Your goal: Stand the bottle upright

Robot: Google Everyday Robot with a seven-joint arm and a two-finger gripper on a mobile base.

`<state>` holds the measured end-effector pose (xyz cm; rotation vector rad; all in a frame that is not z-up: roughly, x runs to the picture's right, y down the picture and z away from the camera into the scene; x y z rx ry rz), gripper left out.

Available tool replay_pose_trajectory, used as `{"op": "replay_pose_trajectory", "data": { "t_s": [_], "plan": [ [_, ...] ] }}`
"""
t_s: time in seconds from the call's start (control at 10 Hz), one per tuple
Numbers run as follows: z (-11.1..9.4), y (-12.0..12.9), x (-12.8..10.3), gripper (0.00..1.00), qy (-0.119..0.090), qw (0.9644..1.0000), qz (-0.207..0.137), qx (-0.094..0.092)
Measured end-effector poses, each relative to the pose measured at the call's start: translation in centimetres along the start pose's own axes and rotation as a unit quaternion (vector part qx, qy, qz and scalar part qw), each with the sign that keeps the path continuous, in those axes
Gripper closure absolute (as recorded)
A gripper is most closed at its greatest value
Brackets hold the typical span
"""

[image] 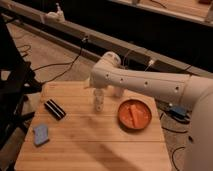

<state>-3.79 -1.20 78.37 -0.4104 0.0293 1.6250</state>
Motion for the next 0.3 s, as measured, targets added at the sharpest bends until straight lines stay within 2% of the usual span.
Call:
{"op": "replay_pose_trajectory", "data": {
  "t_s": [0.2,0.3],
  "plan": [
    [-0.09,0.11,0.28,0.20,0.027,0.9986,0.016,-0.043],
    [-0.36,0.07,0.19,0.20,0.037,0.9967,0.028,-0.067]
  ]
}}
